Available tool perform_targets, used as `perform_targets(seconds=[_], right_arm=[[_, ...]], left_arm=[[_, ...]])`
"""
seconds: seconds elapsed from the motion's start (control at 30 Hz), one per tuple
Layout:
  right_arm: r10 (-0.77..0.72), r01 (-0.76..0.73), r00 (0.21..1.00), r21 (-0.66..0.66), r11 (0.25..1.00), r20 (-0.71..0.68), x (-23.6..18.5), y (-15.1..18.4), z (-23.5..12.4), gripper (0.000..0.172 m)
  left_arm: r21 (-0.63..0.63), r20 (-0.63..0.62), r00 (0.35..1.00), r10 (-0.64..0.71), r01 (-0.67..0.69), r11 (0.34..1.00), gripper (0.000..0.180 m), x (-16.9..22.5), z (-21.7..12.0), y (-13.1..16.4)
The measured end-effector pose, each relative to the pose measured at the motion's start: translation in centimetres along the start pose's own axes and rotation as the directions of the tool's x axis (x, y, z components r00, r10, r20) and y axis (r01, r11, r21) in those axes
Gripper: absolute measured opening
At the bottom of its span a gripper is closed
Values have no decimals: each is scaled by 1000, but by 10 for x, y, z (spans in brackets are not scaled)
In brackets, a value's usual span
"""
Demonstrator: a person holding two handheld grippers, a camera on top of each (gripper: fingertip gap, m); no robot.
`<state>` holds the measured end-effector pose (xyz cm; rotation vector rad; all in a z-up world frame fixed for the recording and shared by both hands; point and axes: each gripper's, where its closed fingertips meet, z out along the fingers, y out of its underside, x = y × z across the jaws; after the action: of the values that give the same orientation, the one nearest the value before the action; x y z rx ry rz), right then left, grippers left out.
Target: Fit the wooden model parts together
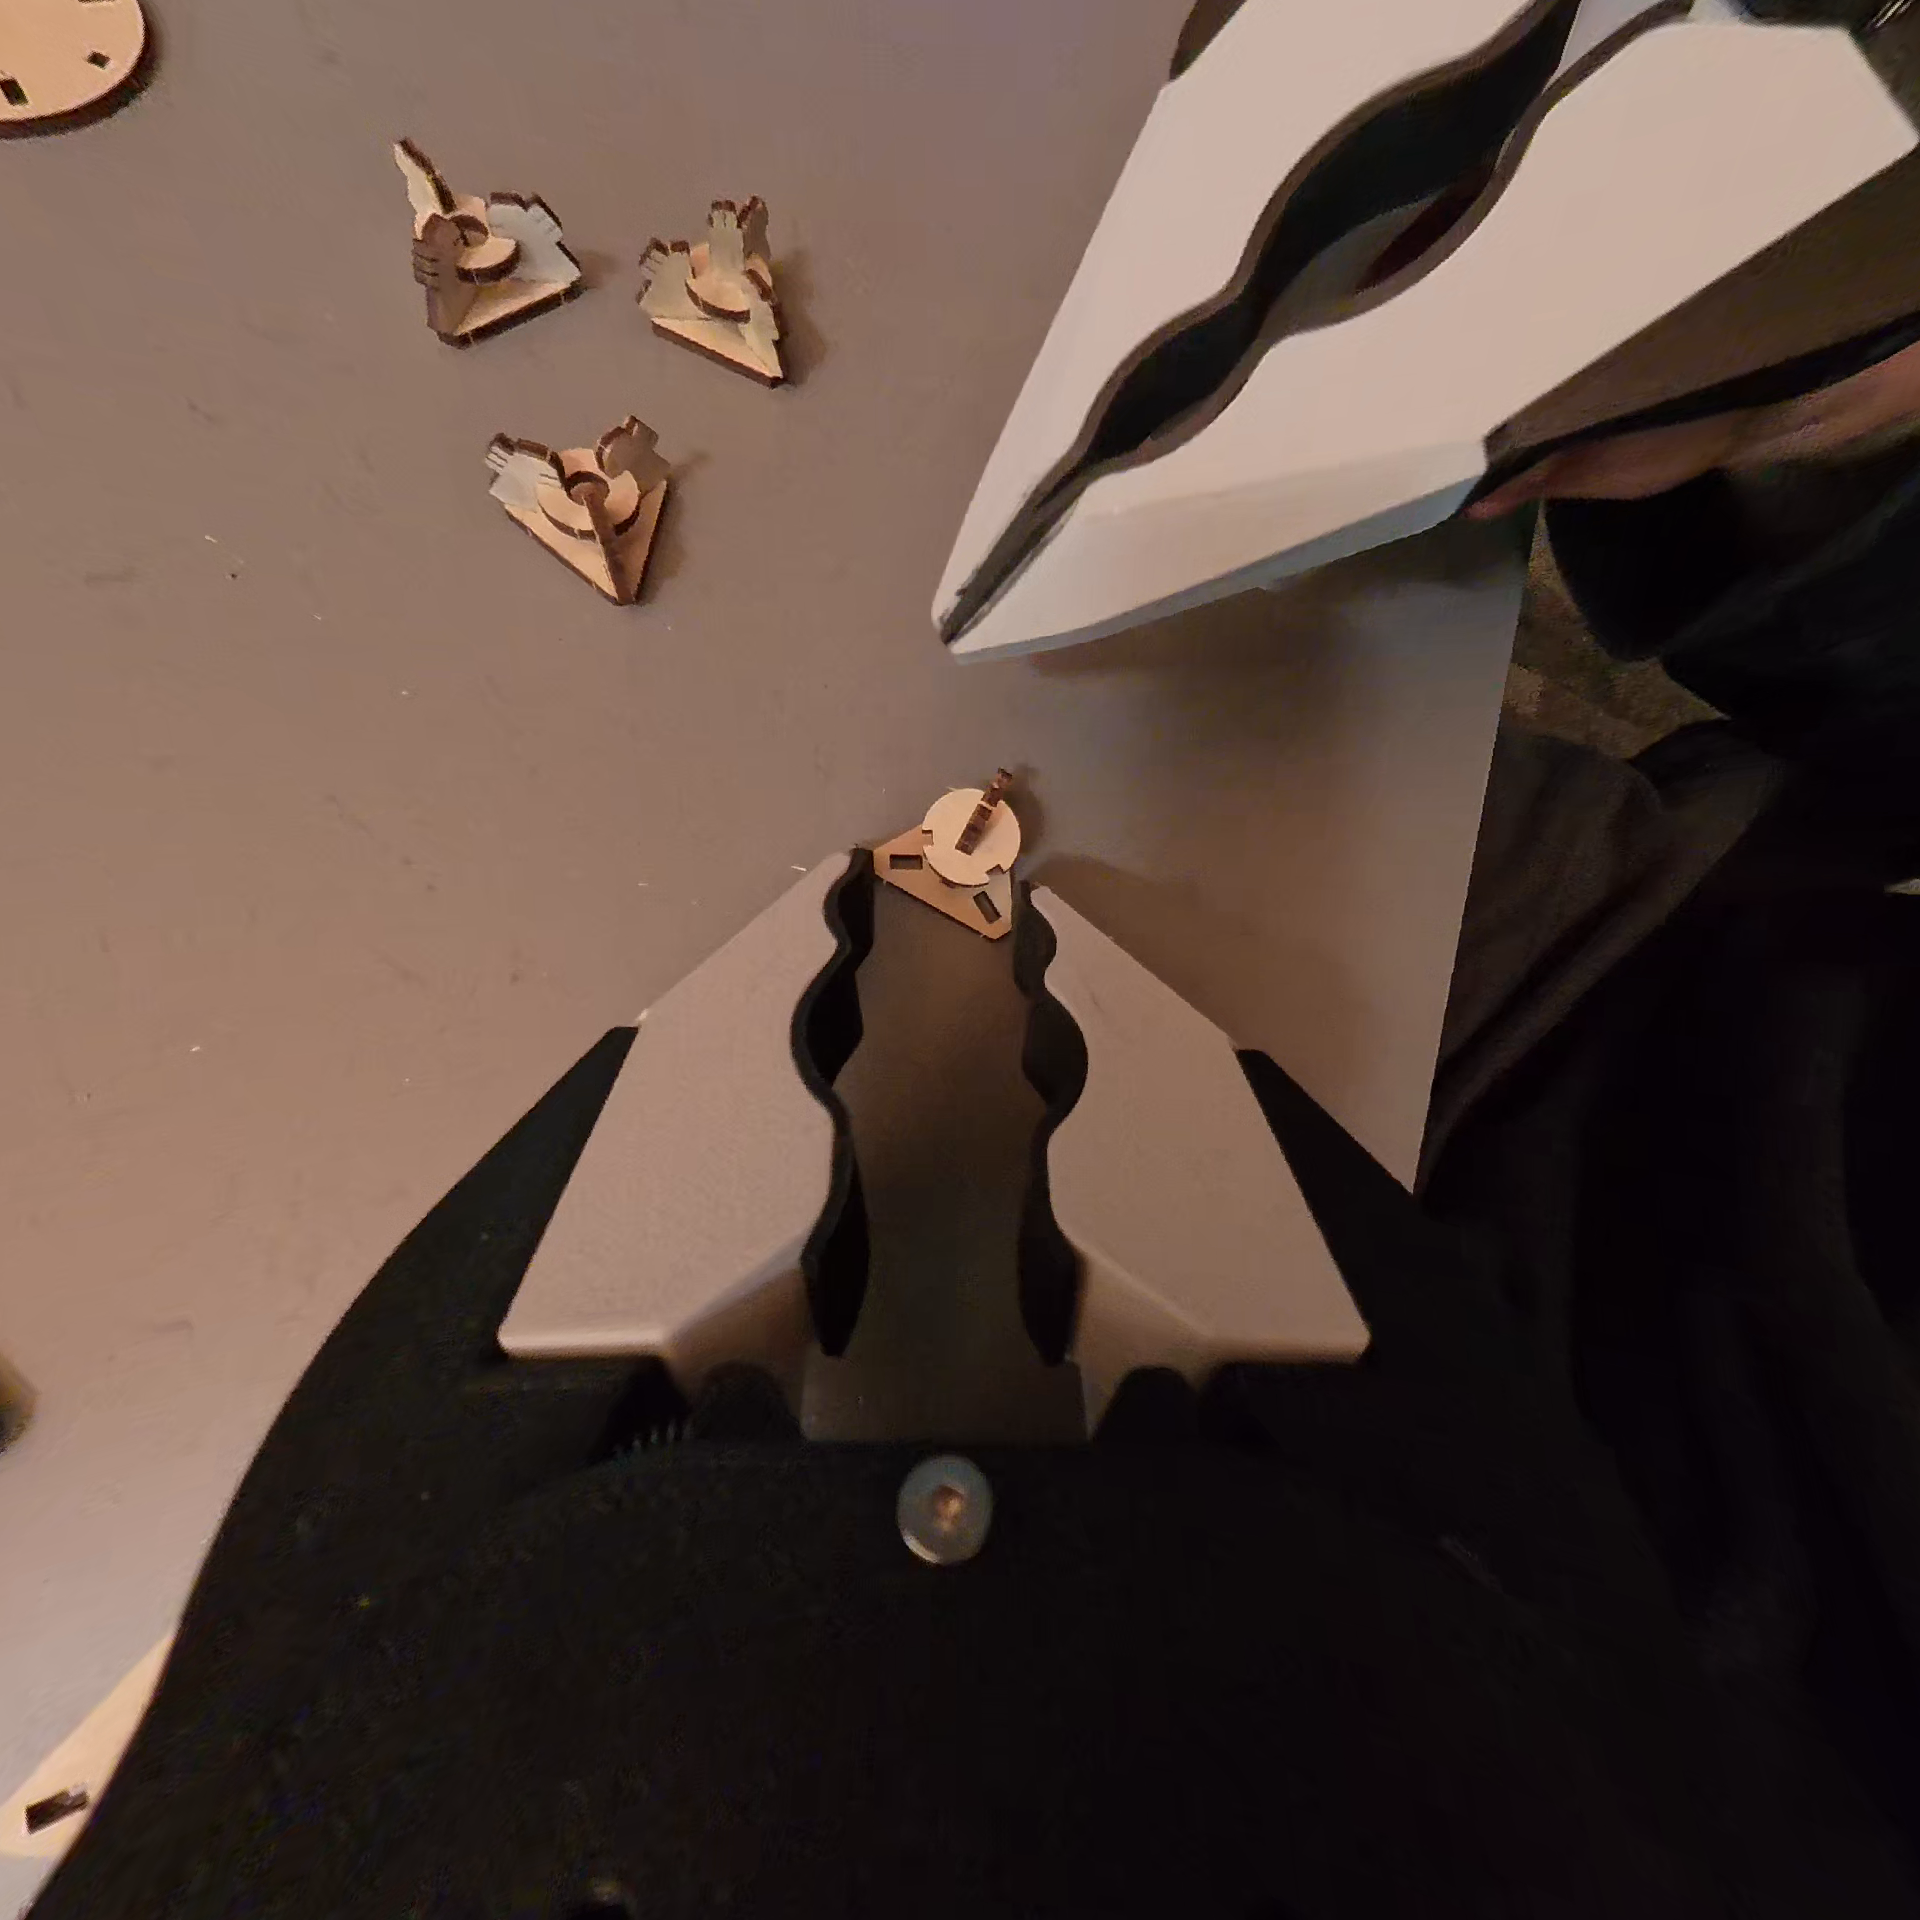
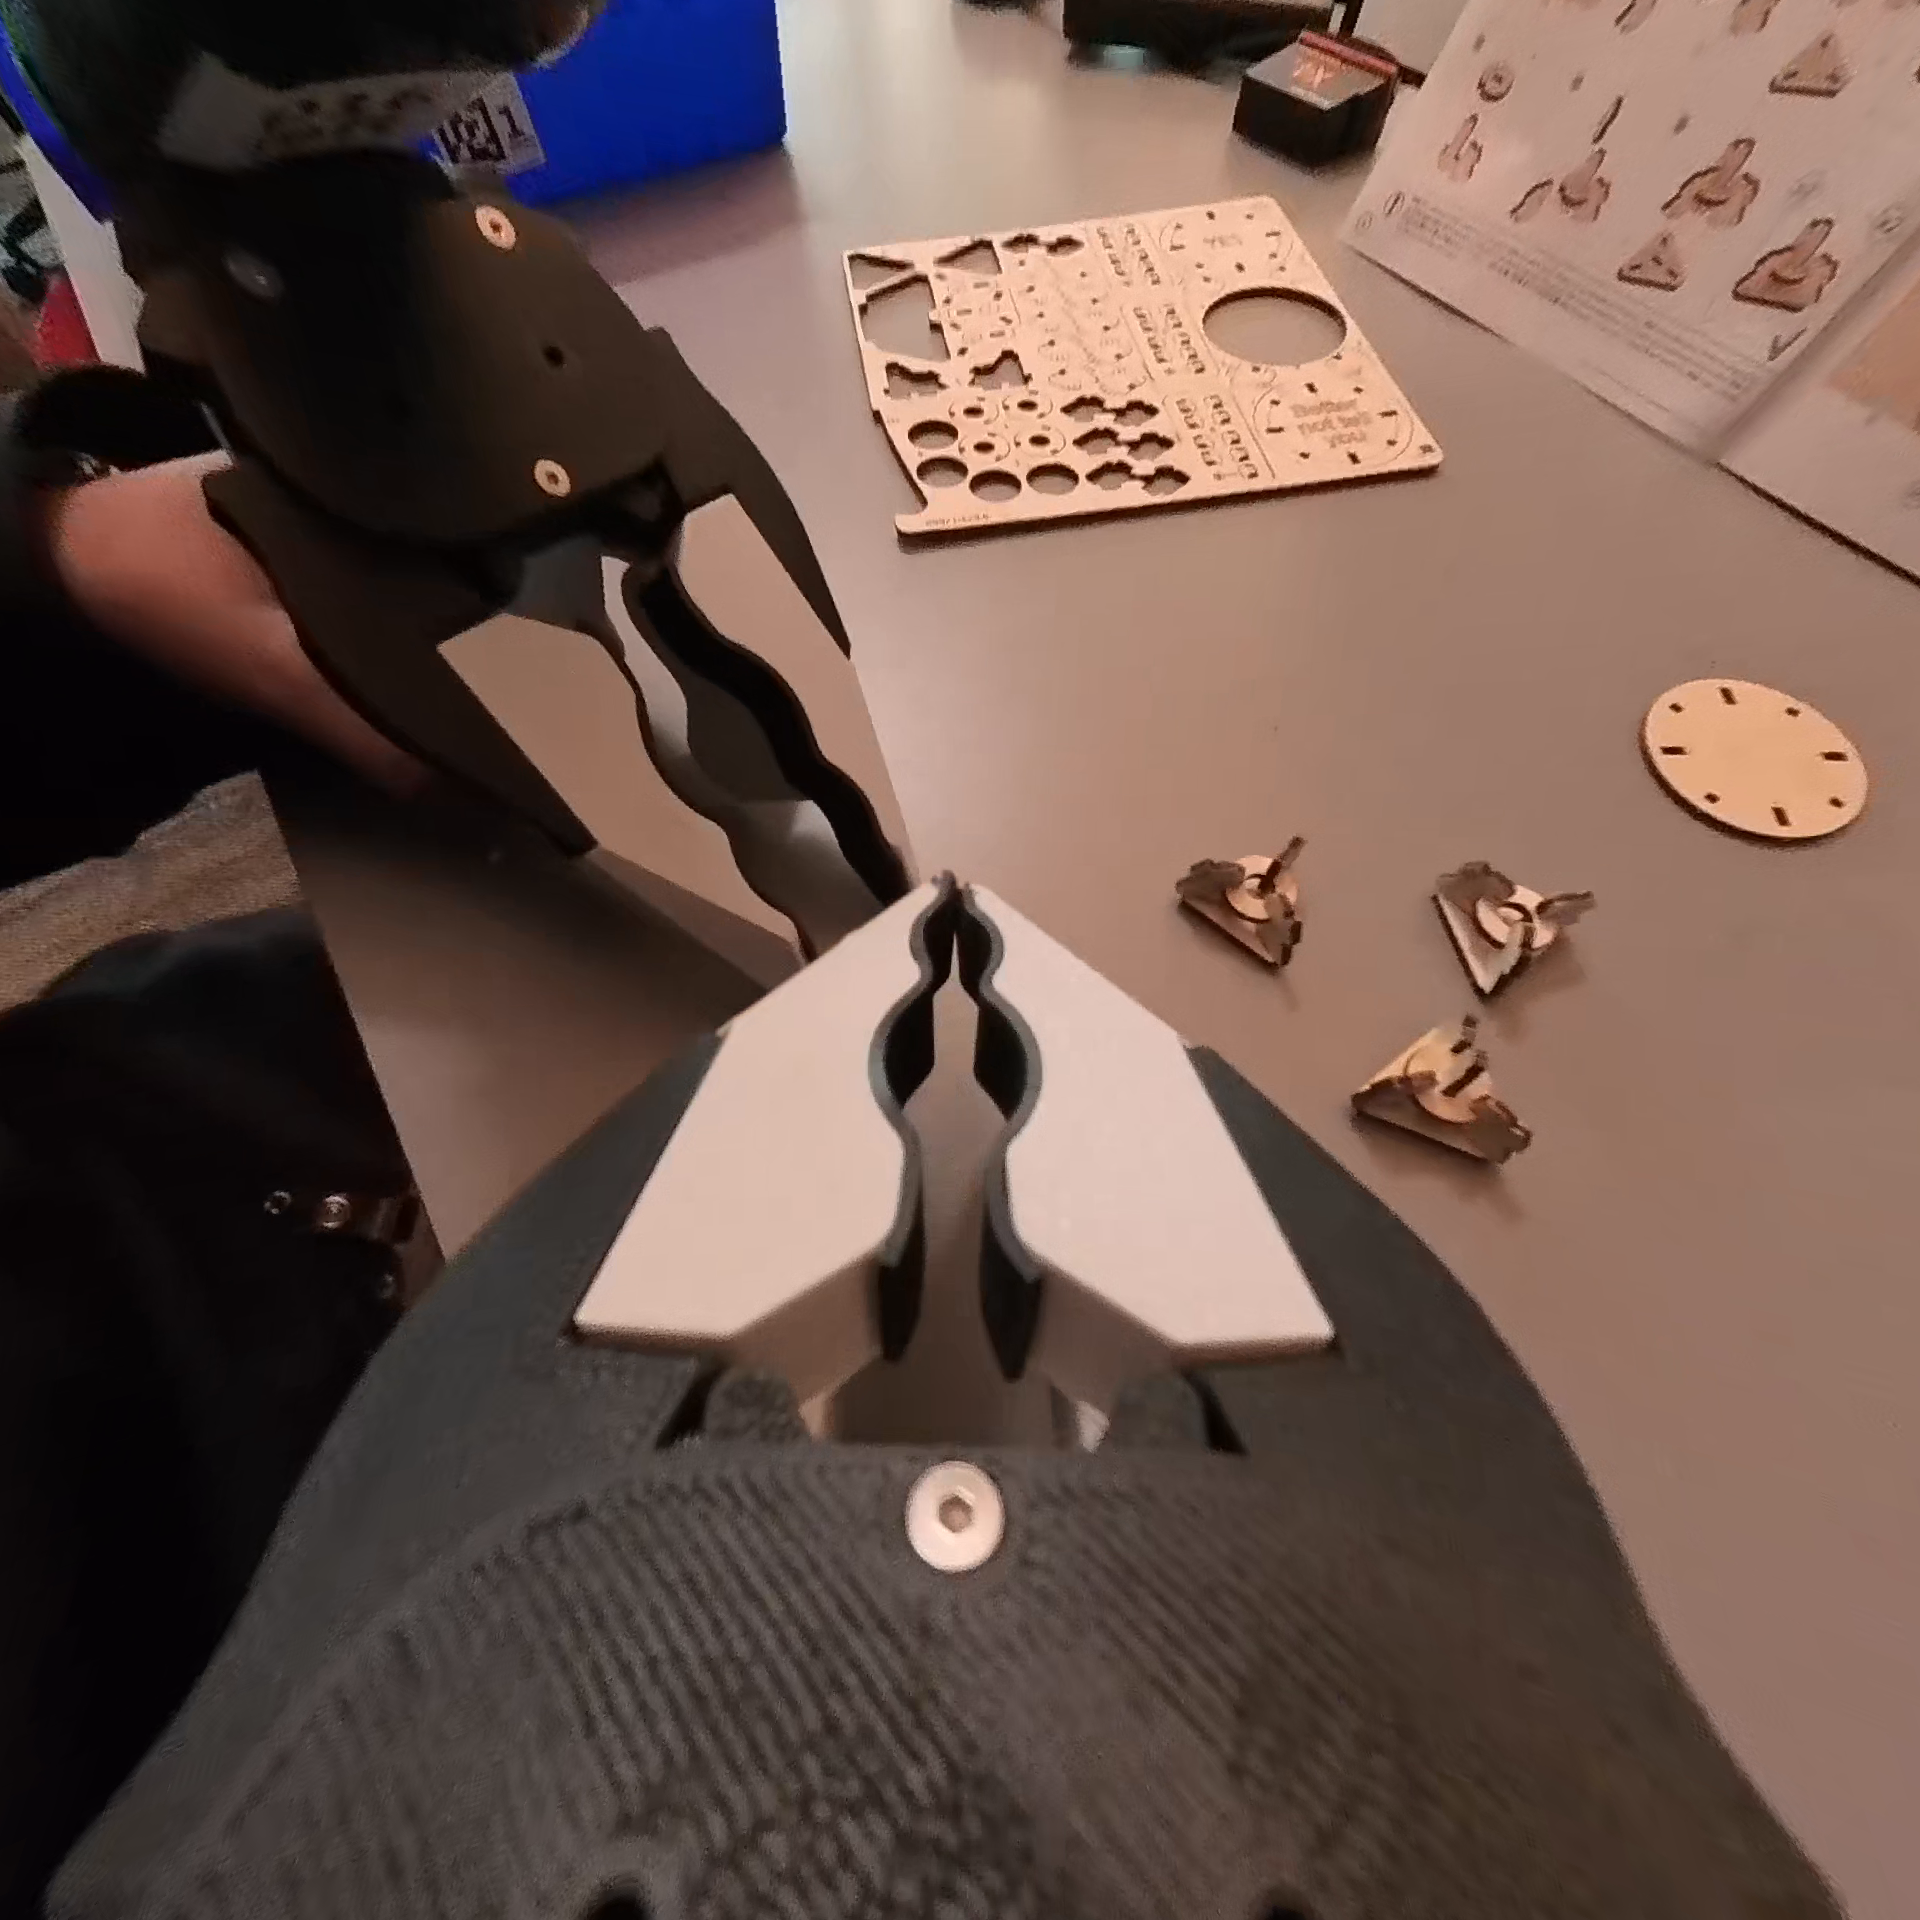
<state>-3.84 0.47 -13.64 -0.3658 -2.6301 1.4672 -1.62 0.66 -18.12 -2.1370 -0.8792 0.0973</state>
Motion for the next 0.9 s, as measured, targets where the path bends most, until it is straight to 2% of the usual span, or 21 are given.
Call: perform_targets(seconds=[0.17, 0.4, 0.5, 0.63, 0.77, 0.9], right_arm=[[-45, 57, 995, -129, 990, 93, -9, 12, 3, 2], [-215, 271, 952, -273, 923, 220, -8, 5, -3, 2], [-229, 323, 929, -334, 886, 290, -11, 8, 0, 13], [-241, 374, 905, -388, 842, 350, -18, 11, 5, 17], [-283, 432, 889, -453, 779, 361, -15, 14, 8, 15], [-256, 430, 887, -487, 760, 384, -20, 13, 12, 11]], left_arm=[[0, -6, 1000, -6, 6, 1000, 25, 0, 0, 0], [2, -16, 1000, -17, 17, 1000, 25, 0, 0, 0], [3, -23, 999, -24, 24, 1000, 24, 0, 0, 0], [4, -28, 999, -30, 30, 1000, 24, 0, -1, 0], [3, -27, 999, -29, 29, 1000, 24, 0, 0, 0], [4, -34, 999, -36, 36, 999, 25, 0, -1, 0]])
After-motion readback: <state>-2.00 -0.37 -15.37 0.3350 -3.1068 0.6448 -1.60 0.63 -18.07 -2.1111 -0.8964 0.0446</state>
